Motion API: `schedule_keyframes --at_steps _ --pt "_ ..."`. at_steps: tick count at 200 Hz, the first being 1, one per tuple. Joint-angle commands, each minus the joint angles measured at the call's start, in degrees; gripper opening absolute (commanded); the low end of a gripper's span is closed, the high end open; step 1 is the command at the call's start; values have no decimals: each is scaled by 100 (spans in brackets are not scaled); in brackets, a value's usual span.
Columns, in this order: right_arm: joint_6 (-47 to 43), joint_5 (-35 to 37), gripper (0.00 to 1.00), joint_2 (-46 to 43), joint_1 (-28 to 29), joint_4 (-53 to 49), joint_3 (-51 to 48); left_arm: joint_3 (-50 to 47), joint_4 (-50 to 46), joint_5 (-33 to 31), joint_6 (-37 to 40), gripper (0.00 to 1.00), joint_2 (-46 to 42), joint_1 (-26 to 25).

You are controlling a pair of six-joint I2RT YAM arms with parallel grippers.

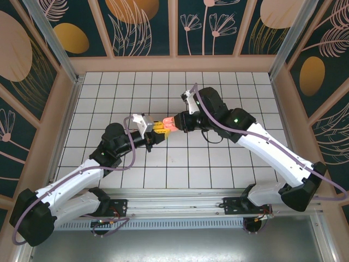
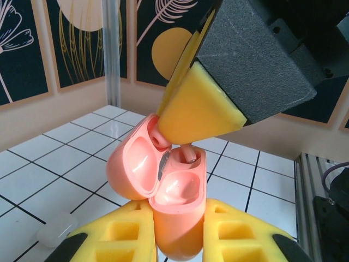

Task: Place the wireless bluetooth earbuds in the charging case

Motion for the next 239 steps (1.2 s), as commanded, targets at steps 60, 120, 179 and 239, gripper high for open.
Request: schedule_keyframes --at_steps 60,120,179,239 --pt "-717 -214 19 -300 -46 151 -163 301 -32 109 -109 16 33 16" --pt "-1614 -620 15 -372 -46 92 -202 394 -107 323 -136 16 117 14" --pt "-2282 -947 15 -209 -46 -162 -24 450 -125 486 -110 16 224 19" --pt "-2692 -683 14 243 149 -755 586 499 -197 536 -10 16 337 19"
